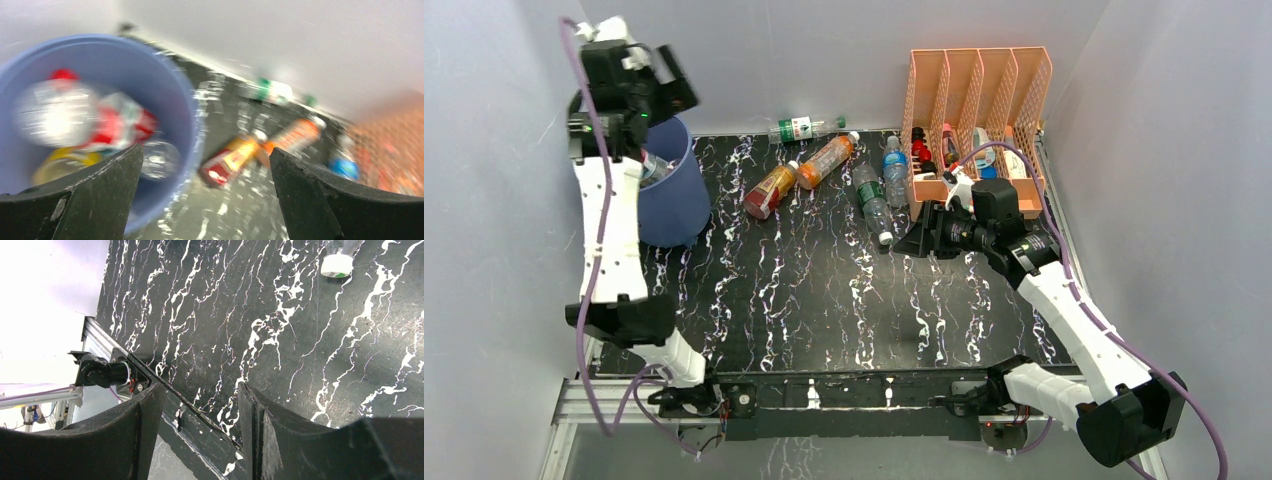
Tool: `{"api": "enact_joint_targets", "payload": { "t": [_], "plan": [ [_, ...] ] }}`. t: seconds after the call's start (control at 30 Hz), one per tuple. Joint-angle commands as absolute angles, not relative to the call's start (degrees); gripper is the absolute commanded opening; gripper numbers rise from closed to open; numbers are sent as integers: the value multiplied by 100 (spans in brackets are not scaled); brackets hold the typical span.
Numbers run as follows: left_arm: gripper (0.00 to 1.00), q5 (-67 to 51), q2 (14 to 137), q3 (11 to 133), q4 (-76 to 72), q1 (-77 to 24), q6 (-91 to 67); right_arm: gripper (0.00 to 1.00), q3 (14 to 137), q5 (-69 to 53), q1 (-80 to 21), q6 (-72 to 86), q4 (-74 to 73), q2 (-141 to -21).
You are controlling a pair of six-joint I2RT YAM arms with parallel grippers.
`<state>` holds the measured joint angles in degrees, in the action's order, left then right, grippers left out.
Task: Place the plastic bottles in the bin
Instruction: Place the plastic bottle in the trash bin, then pick up the plastic bottle at the center of the board.
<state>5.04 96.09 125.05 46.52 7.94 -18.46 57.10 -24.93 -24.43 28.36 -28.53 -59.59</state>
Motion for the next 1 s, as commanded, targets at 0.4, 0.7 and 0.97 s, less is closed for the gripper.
{"api": "enact_joint_targets", "payload": {
  "t": [0.4, 0.7, 0.97],
  "plan": [
    [98, 1413, 10008, 11410, 4401, -2106, -919, 67, 5799, -2470, -2461, 2901, -2825, -5657],
    [98, 1796, 11291, 11540, 4321, -2035, -612, 67, 5742, -2432, -2461, 2936, -2883, -5569],
    [98, 1006, 12399, 11663, 4097, -1234, -546, 67, 5733, -2384, -2461, 2884, -3024, -5431]
  ]
}}
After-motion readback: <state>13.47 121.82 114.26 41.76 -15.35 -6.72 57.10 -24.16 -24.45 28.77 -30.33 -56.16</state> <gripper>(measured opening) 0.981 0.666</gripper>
